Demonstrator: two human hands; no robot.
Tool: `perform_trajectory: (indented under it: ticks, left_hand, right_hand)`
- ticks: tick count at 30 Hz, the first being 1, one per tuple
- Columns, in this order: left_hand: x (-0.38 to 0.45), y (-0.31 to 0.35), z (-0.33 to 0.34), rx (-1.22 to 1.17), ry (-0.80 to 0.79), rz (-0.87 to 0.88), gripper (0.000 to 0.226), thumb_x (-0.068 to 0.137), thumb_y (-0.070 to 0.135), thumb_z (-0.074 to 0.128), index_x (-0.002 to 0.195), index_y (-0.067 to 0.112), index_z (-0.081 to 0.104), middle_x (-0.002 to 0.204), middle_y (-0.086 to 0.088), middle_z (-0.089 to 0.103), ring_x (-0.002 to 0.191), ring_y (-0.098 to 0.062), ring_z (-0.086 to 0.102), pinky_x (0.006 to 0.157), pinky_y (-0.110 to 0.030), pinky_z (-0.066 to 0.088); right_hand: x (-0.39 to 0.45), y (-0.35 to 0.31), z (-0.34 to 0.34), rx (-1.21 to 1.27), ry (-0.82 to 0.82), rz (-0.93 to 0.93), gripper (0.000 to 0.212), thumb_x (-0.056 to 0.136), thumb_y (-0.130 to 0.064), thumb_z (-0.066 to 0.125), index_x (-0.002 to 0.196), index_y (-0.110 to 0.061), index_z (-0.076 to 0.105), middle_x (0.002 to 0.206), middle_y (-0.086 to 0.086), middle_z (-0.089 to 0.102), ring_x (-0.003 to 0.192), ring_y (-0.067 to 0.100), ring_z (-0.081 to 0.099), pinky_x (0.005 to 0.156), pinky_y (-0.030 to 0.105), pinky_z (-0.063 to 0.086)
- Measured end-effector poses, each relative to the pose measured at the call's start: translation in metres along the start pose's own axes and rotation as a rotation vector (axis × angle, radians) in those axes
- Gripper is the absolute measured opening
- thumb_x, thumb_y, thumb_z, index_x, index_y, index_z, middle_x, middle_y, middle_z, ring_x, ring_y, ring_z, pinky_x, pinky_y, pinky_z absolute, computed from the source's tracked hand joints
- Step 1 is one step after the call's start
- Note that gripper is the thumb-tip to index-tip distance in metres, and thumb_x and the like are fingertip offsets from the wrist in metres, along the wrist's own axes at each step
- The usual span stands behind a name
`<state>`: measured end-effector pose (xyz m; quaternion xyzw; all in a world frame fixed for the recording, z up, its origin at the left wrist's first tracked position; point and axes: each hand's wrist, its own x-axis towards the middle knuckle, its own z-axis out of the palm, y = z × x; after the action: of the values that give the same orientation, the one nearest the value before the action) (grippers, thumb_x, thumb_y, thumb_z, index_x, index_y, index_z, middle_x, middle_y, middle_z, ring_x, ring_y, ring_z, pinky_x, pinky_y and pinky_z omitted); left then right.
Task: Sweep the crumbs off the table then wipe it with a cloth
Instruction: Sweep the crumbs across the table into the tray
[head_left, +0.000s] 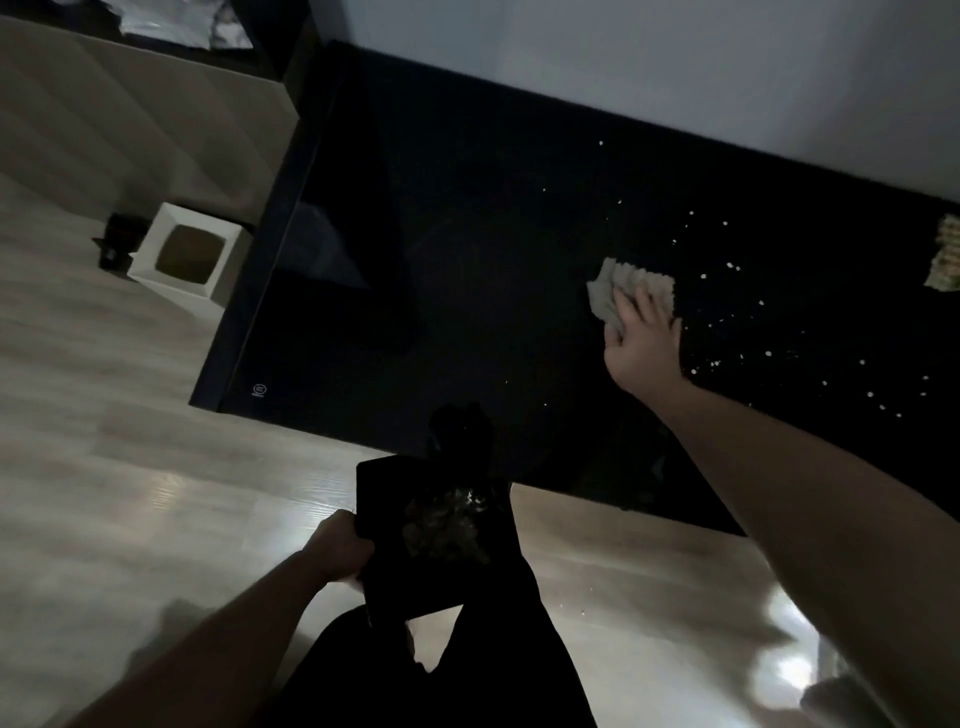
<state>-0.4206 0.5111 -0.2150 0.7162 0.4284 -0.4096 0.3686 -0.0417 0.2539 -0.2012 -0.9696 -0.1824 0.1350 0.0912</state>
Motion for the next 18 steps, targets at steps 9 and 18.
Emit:
perform_trajectory:
  ticks: [9,18]
  left_hand:
    - [-0.014,0.006,-0.007,-0.012,-0.029,0.017,0.012,0.075,0.007,0.057,0.063,0.008,0.058,0.065,-0.009,0.063,0.076,-0.032,0.071,0.053,-0.026,0.044]
    - [0.027,-0.028,-0.001,-0.102,-0.118,0.033,0.045,0.056,0.015,0.047,0.087,-0.007,0.071,0.077,-0.023,0.076,0.07,-0.038,0.076,0.069,-0.053,0.064]
  right_hand:
    - [-0.136,-0.064,0.05,0.187,-0.019,-0.298,0.052,0.105,-0.019,0.048,0.157,-0.018,0.042,0.171,0.005,0.024,0.16,0.022,0.013,0.128,0.05,0.021]
    - [-0.238,-0.127,0.075,0.384,-0.349,-0.564,0.067,0.096,-0.008,0.057,0.158,-0.028,0.04,0.168,-0.006,0.03,0.156,0.015,0.026,0.123,0.044,0.033]
